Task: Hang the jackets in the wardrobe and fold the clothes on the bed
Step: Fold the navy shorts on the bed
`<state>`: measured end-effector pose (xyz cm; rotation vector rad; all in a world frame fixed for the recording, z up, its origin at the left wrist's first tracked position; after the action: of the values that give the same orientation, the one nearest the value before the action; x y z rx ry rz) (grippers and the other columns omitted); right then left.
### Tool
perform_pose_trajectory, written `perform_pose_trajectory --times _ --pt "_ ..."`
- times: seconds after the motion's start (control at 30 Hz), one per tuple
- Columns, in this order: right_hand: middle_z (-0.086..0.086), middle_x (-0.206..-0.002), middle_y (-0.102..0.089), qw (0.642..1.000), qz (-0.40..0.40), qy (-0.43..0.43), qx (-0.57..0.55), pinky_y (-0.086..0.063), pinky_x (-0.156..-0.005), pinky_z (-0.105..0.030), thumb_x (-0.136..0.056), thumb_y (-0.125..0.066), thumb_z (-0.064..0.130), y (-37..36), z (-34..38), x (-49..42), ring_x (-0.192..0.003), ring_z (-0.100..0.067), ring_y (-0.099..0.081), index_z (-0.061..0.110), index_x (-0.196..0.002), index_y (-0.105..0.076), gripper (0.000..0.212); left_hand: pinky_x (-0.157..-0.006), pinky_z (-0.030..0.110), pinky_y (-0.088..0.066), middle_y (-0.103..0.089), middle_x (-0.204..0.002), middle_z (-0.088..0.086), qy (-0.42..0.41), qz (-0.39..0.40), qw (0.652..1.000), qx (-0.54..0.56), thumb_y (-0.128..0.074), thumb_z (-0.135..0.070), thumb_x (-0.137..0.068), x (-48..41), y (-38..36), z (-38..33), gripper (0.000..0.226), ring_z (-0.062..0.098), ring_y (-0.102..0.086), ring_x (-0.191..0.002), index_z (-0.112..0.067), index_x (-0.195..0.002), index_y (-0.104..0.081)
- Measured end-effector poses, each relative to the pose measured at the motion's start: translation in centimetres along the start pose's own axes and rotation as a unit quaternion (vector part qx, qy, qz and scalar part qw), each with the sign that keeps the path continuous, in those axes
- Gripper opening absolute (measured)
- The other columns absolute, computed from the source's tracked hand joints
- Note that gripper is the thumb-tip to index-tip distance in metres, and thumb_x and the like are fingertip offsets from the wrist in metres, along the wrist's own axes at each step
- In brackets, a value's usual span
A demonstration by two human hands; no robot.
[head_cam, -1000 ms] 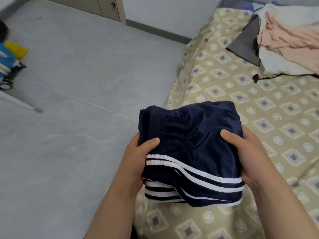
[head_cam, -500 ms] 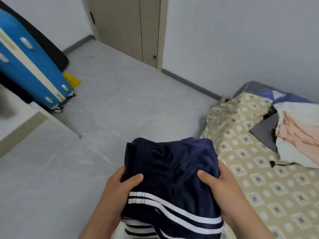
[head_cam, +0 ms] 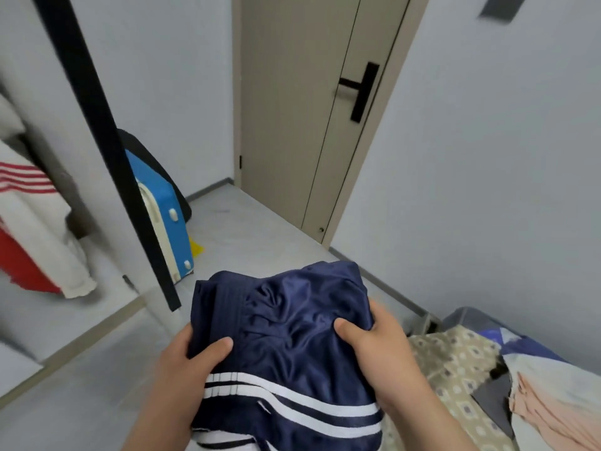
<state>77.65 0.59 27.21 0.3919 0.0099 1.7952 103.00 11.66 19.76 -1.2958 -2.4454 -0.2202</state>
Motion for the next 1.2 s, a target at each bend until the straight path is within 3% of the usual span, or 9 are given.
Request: perform_pose_trajectory --times 0.1,0.2,0.3,0.47,0.6,0.73,0.87,1.03,1.2 --pt "0.012 -0.095 -0.075 1.000 0.010 0.022 0.003 -0.056 -0.076 -0.032 -0.089 -0.061 0.009 -1.5 5.9 -0.3 -0.085 -0.008 -0.072 0.037 -0.099 -0.070 0.031 -0.081 0.039 -0.053 -0.075 -0.097 0.000 -0.029 -0.021 0.999 -0.010 -0.075 -0.012 -0.083 0.2 2.3 -6.0 0.030 0.018 -0.069 -0.089 -0.025 -0.109 -0.068" --pt "0.014 -0.093 -0.075 0.998 0.027 0.053 0.010 -0.054 -0.074 -0.030 -0.087 -0.063 0.007 -3.5 11.2 -0.8 -0.081 -0.005 -0.071 0.035 -0.101 -0.069 0.032 -0.067 0.022 -0.047 -0.073 -0.090 -0.009 -0.062 -0.032 0.997 -0.041 -0.084 -0.020 -0.074 0.6 4.2 -11.4 0.038 0.005 -0.066 -0.082 -0.023 -0.107 -0.066" --pt "0.014 -0.088 -0.075 0.995 0.063 0.079 0.017 -0.052 -0.068 -0.026 -0.087 -0.063 0.005 -6.4 15.9 -1.3 -0.077 -0.004 -0.070 0.033 -0.100 -0.068 0.031 -0.063 0.017 -0.046 -0.072 -0.097 -0.009 -0.082 -0.053 0.995 -0.033 -0.085 -0.017 -0.073 1.3 6.5 -15.4 0.048 0.005 -0.066 -0.085 -0.021 -0.115 -0.063" --pt "0.018 -0.089 -0.074 0.984 0.117 0.130 0.017 -0.053 -0.073 -0.025 -0.087 -0.065 0.006 -11.6 21.9 -1.8 -0.080 -0.001 -0.069 0.034 -0.104 -0.066 0.033 -0.063 0.013 -0.043 -0.067 -0.098 -0.014 -0.133 -0.129 0.982 -0.022 -0.083 -0.014 -0.075 2.6 12.2 -20.8 0.049 0.000 -0.061 -0.086 -0.028 -0.115 -0.057" --pt "0.021 -0.088 -0.073 0.971 0.189 0.147 0.005 -0.049 -0.060 -0.011 -0.087 -0.066 0.005 -16.9 24.8 -1.8 -0.080 0.002 -0.068 0.035 -0.103 -0.064 0.033 -0.065 0.017 -0.044 -0.068 -0.100 -0.011 -0.152 -0.192 0.969 -0.021 -0.083 -0.013 -0.075 4.1 17.6 -23.1 0.045 0.005 -0.062 -0.088 -0.029 -0.109 -0.058" --pt "0.020 -0.090 -0.073 0.946 0.274 0.171 0.022 -0.051 -0.062 -0.012 -0.088 -0.066 0.008 -23.6 27.8 -1.2 -0.081 0.001 -0.068 0.036 -0.103 -0.065 0.032 -0.063 0.017 -0.043 -0.068 -0.092 -0.014 -0.153 -0.271 0.950 -0.001 -0.082 -0.007 -0.076 6.2 22.8 -24.0 0.042 0.002 -0.062 -0.082 -0.027 -0.106 -0.060" --pt "0.026 -0.092 -0.069 0.923 0.327 0.202 0.023 -0.055 -0.080 -0.026 -0.087 -0.067 0.016 -29.6 30.8 -1.6 -0.086 0.001 -0.067 0.043 -0.101 -0.062 0.031 -0.063 0.020 -0.047 -0.075 -0.080 -0.010 -0.169 -0.355 0.918 0.044 -0.078 -0.003 -0.078 8.0 26.7 -24.7 0.035 0.004 -0.070 -0.072 -0.026 -0.102 -0.066" --pt "0.026 -0.094 -0.069 0.899 0.374 0.228 0.010 -0.055 -0.087 -0.032 -0.088 -0.068 0.018 -34.8 34.5 -2.7 -0.090 -0.001 -0.067 0.042 -0.105 -0.062 0.030 -0.061 0.020 -0.051 -0.076 -0.088 -0.012 -0.207 -0.414 0.884 0.068 -0.077 -0.005 -0.080 8.5 28.8 -27.7 0.035 0.006 -0.072 -0.075 -0.030 -0.102 -0.067" --pt "0.025 -0.094 -0.071 0.884 0.406 0.232 -0.021 -0.057 -0.080 -0.033 -0.089 -0.066 0.017 -39.4 36.8 -3.4 -0.085 -0.002 -0.069 0.049 -0.096 -0.063 0.033 -0.063 0.024 -0.056 -0.076 -0.093 -0.006 -0.237 -0.430 0.866 0.090 -0.074 -0.009 -0.083 7.6 30.5 -29.5 0.033 0.015 -0.074 -0.082 -0.033 -0.105 -0.069"
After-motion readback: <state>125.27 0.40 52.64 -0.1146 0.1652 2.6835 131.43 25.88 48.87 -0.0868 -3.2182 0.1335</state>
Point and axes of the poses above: each hand's wrist, its own x-axis away from the middle knuckle, its own y-axis out of the back of the hand, z = x × y, the point moved 10 cm from there along -x, towards the middle knuckle
